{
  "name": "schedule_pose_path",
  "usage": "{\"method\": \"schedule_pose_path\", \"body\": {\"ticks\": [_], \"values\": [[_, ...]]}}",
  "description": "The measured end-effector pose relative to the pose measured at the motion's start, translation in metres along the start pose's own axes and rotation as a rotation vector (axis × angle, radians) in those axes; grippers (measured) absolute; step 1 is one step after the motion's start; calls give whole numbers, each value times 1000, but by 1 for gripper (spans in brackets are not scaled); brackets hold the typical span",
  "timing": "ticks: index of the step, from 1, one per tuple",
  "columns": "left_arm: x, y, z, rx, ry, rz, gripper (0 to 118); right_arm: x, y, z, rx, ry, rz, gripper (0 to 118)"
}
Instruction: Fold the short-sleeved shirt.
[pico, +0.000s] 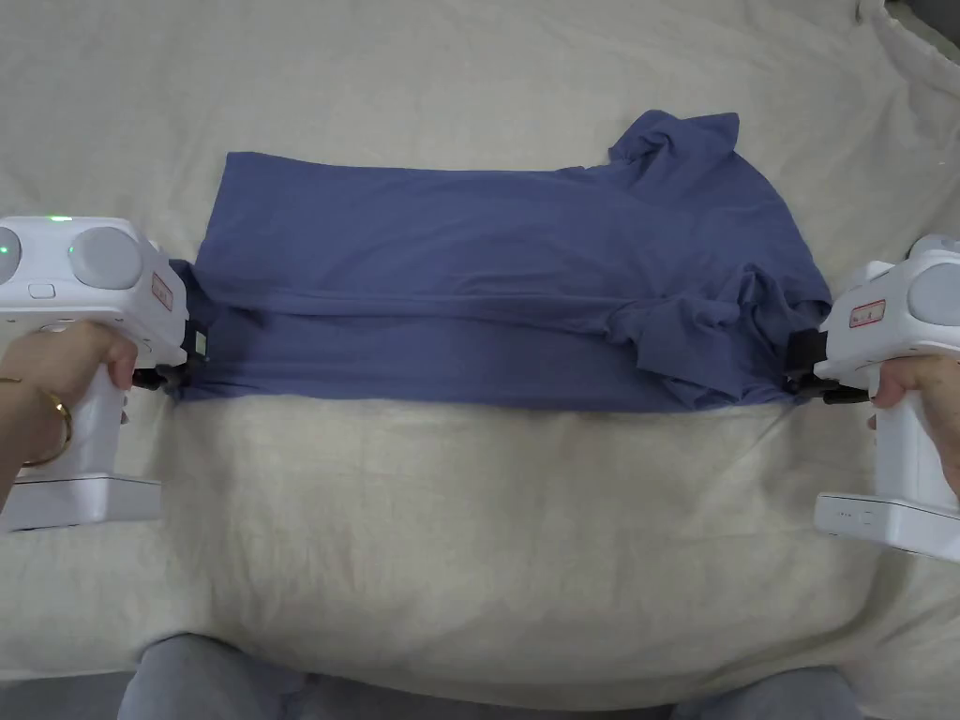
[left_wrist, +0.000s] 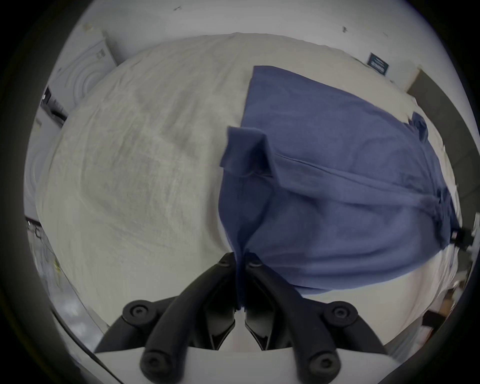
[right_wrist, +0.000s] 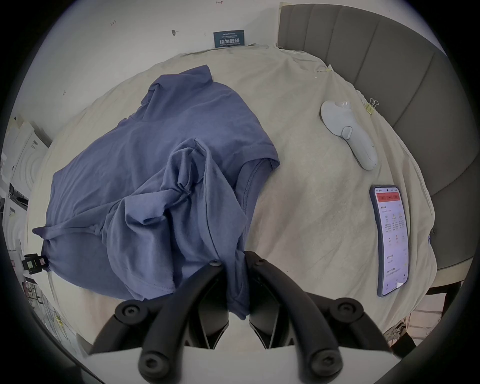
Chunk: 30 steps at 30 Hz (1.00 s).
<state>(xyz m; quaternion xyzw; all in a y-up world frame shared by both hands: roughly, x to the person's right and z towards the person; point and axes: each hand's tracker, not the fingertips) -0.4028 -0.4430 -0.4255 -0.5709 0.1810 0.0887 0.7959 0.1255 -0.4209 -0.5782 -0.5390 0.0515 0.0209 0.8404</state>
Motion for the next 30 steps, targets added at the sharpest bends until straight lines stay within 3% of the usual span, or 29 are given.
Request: {"method": "schedule_pose_path", "body": {"ticks": [8,18,25,30], "values": [[-26,3,44,103,-109,130,0,7,8,30,37,32,12,9],[-45,-21,108,206,-117,94,0,19,-11,98,119,73,42,9],[-55,-93,107,198,-151,97,0,42,-83,114,97,128,-3,9],[-53,-144,75,155,-138,174,0,60,-131,80,28,132,-72,9]]}}
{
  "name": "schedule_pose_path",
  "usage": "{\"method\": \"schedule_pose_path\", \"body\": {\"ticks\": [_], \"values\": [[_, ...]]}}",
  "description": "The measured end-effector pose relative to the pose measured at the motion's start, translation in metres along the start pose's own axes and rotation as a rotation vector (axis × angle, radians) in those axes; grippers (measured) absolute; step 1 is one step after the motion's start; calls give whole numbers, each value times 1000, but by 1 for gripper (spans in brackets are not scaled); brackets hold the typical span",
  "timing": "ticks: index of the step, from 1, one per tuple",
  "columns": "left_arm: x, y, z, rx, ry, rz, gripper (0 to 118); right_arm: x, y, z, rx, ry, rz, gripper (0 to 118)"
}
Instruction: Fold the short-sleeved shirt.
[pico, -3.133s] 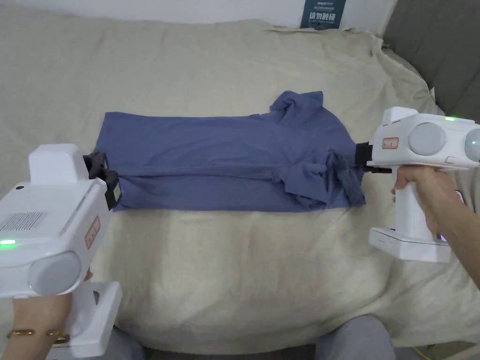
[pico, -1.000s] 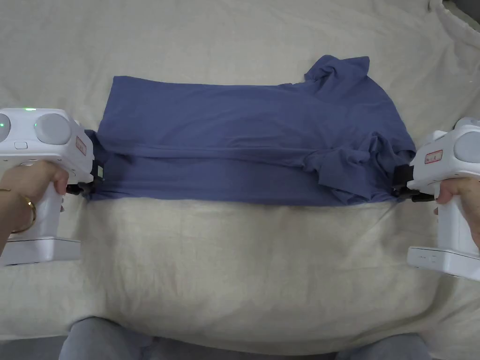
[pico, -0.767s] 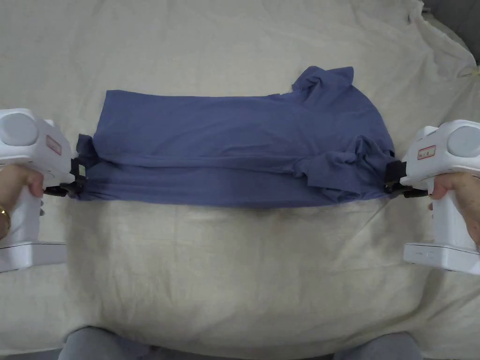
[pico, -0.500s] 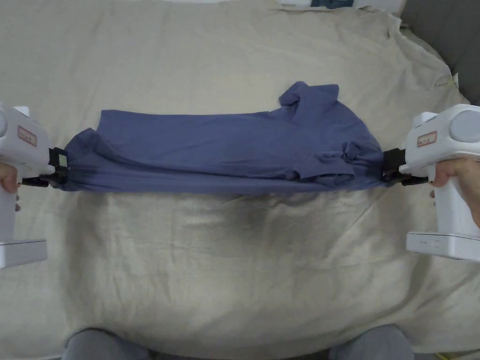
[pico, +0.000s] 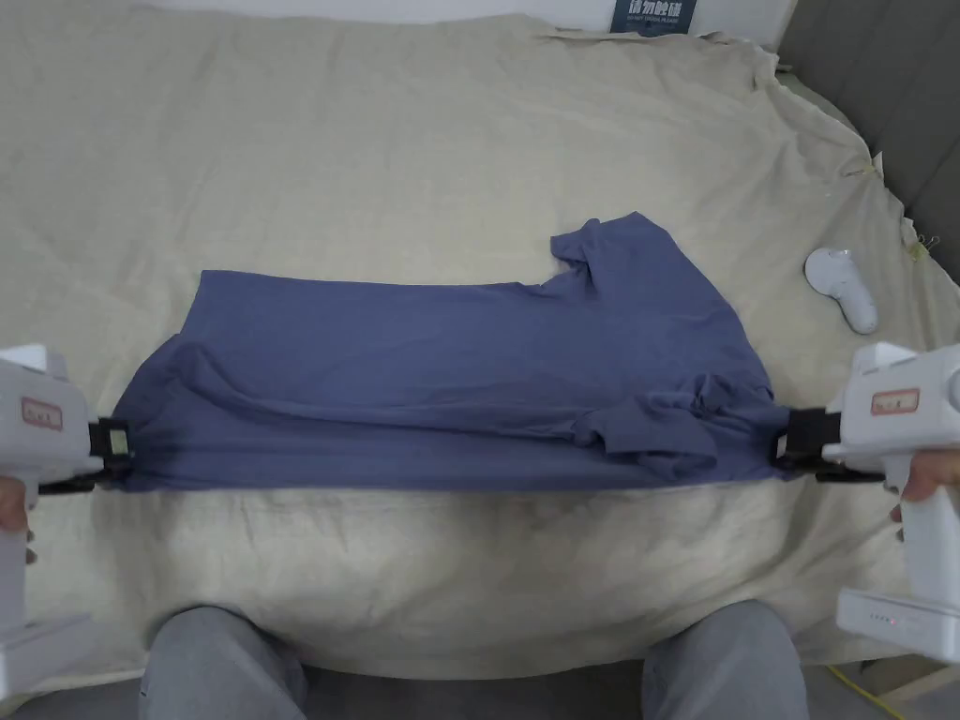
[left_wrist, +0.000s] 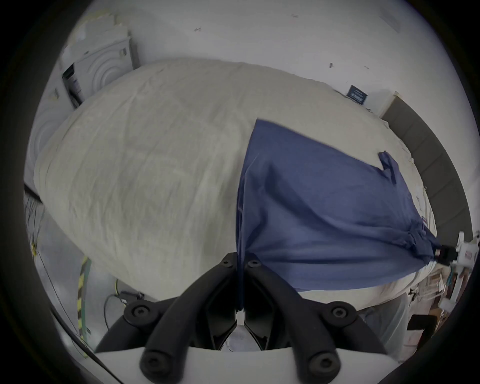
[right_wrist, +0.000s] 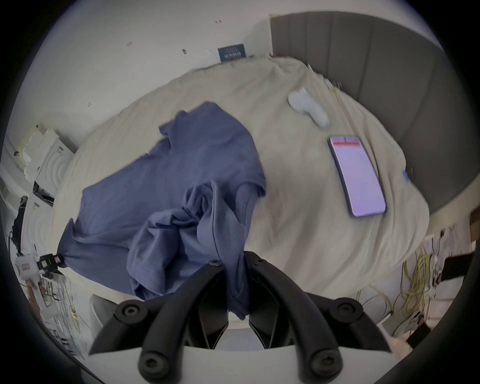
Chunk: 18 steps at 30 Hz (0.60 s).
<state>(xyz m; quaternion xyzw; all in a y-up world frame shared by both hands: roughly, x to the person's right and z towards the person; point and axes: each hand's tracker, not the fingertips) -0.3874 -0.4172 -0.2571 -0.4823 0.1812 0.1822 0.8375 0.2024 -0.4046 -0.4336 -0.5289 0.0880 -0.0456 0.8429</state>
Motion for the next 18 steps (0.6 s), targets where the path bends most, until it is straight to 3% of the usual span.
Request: {"method": "schedule_pose_path", "body": {"ticks": [8,10,11,12,13,14,18], "values": [[8,-32,-31,-18,72,-12,2,-1,-28,-31,-36,-44,-45,10],[11,-32,-28,-3,106,-40,27,-2,-27,-29,-33,-47,-38,21],[11,-30,-23,-5,131,-50,47,-4,-25,-24,-36,-62,-20,36],[8,-28,-19,-7,156,-58,80,-4,-23,-19,-35,-101,10,63],[4,-25,-15,-7,161,-59,103,-4,-20,-12,-27,-132,28,79],[-1,-21,-7,16,165,-44,118,-3,-16,-3,0,-178,22,88],[-7,8,35,135,138,35,118,-7,7,42,158,-179,81,89]]}}
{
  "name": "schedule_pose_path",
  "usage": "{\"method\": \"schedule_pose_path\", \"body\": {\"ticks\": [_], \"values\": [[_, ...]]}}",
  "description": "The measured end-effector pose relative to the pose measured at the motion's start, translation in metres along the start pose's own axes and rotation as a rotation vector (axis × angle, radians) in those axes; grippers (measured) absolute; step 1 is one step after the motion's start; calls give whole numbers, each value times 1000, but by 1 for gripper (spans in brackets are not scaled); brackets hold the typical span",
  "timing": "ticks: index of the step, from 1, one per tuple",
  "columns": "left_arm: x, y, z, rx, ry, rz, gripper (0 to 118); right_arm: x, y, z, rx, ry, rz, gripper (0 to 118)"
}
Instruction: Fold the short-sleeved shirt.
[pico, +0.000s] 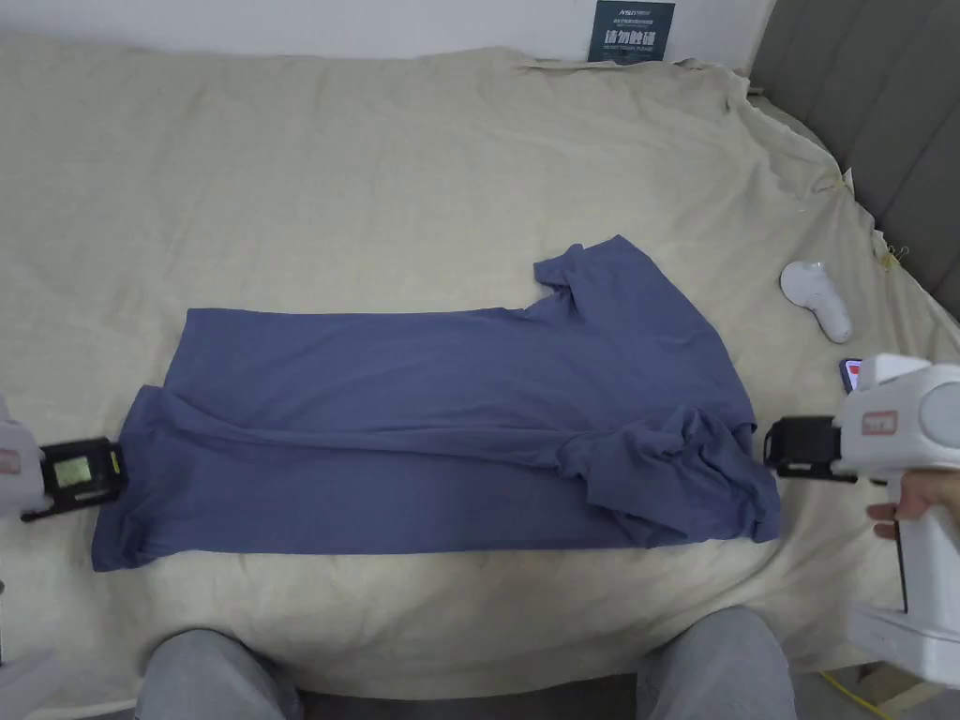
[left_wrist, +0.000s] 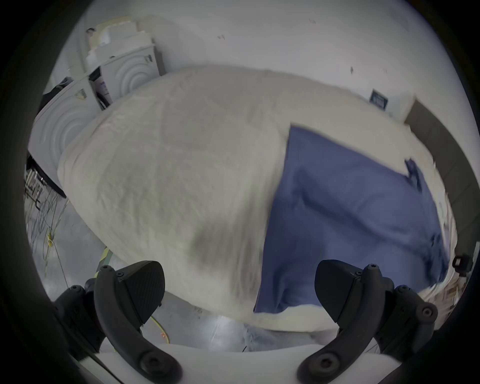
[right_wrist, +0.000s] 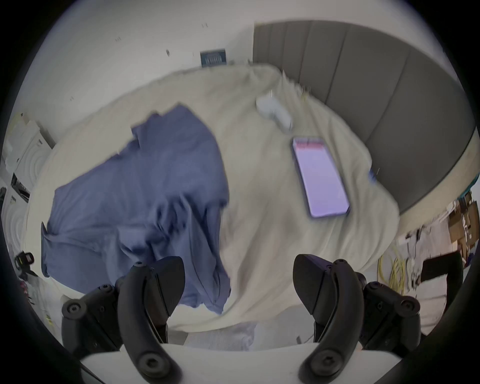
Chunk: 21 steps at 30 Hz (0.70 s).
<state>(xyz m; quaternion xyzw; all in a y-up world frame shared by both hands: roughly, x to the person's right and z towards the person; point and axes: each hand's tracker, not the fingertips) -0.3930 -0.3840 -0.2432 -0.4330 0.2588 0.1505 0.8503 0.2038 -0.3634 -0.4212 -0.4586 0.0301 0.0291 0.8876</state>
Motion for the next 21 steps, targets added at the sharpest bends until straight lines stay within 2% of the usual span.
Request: {"method": "schedule_pose_path", "body": {"ticks": [7,9,14,17,20,21], "values": [[39,50,62,351,-148,12,118,-22,50,72,346,62,62,89],[56,51,76,462,-173,-7,117,-20,60,73,434,85,82,89],[95,34,87,655,-183,-71,111,-50,46,90,606,119,125,89],[111,19,89,713,-211,-126,84,-69,27,92,685,89,155,89],[120,5,88,728,-230,-132,38,-77,12,90,722,131,144,85],[123,1,87,736,-226,-129,18,-80,7,90,729,165,121,70]]}}
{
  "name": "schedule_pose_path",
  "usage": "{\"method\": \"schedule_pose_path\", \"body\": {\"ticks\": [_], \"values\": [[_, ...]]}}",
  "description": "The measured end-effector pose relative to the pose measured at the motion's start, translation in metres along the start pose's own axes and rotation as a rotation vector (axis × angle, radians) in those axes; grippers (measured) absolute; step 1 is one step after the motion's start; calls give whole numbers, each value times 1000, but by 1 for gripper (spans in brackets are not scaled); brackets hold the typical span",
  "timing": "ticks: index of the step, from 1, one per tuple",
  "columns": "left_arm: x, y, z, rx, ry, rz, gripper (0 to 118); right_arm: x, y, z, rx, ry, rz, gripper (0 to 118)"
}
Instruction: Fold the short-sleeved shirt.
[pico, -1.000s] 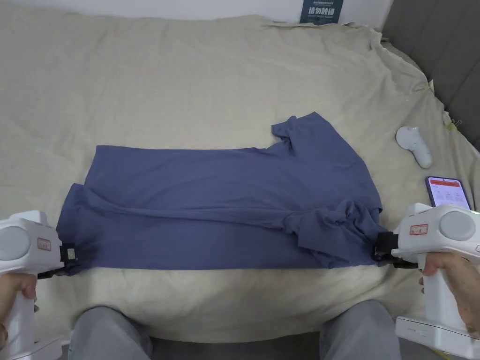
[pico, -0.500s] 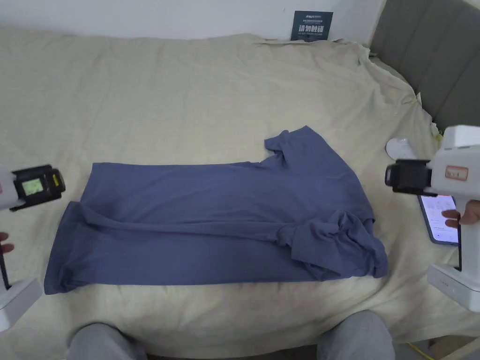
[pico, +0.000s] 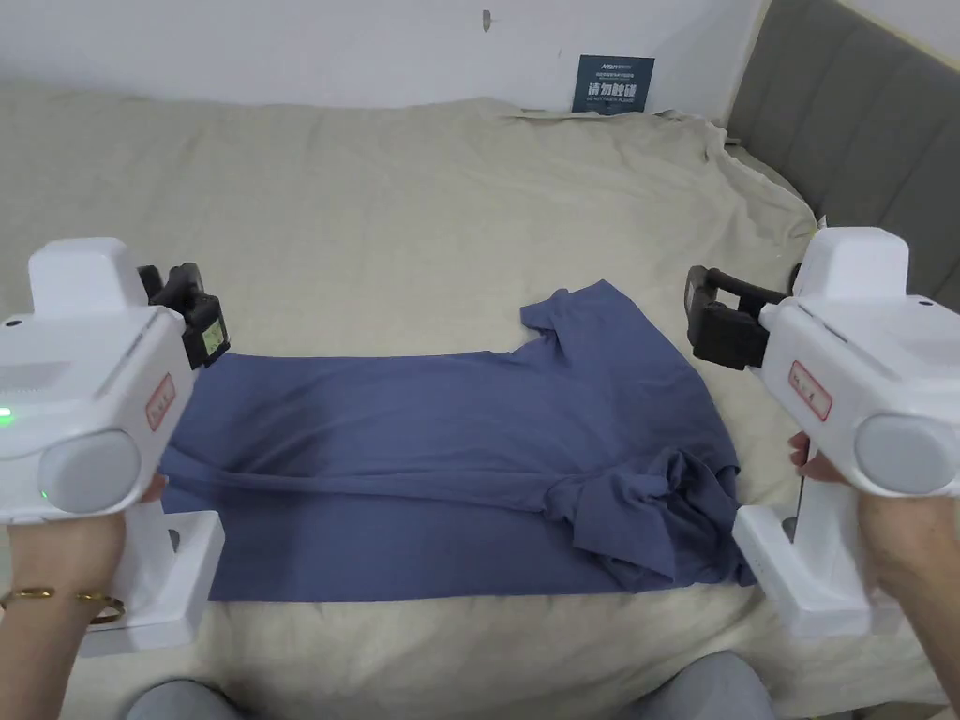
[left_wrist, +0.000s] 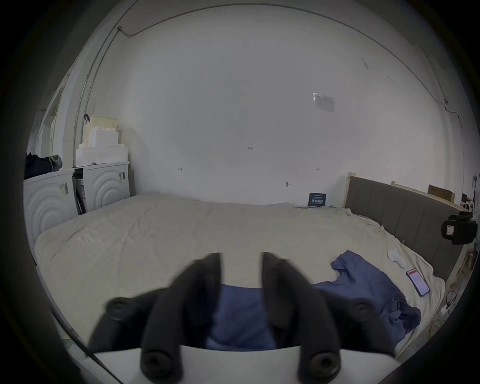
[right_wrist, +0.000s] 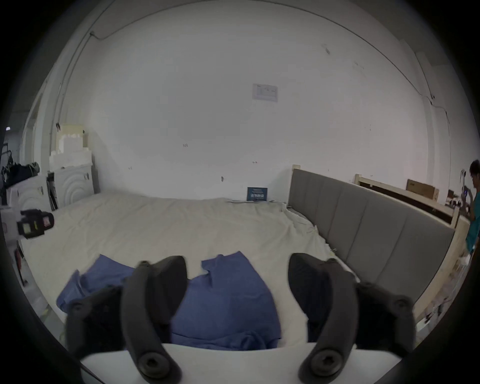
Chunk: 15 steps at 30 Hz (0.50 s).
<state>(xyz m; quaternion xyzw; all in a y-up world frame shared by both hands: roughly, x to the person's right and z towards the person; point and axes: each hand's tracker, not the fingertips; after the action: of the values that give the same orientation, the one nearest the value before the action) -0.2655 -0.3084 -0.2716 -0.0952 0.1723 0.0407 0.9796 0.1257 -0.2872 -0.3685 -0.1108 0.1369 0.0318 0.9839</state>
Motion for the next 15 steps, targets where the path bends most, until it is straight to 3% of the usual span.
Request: {"method": "schedule_pose_path", "body": {"ticks": [3,7,15], "values": [[6,-8,1,12,3,-3,0,-7,-10,1,0,-9,-23,1],[8,-16,-2,-18,-9,0,0,-11,-17,-2,-23,11,-68,0],[4,-21,-11,-44,-9,38,0,-11,-19,-19,-52,-25,-51,0]]}}
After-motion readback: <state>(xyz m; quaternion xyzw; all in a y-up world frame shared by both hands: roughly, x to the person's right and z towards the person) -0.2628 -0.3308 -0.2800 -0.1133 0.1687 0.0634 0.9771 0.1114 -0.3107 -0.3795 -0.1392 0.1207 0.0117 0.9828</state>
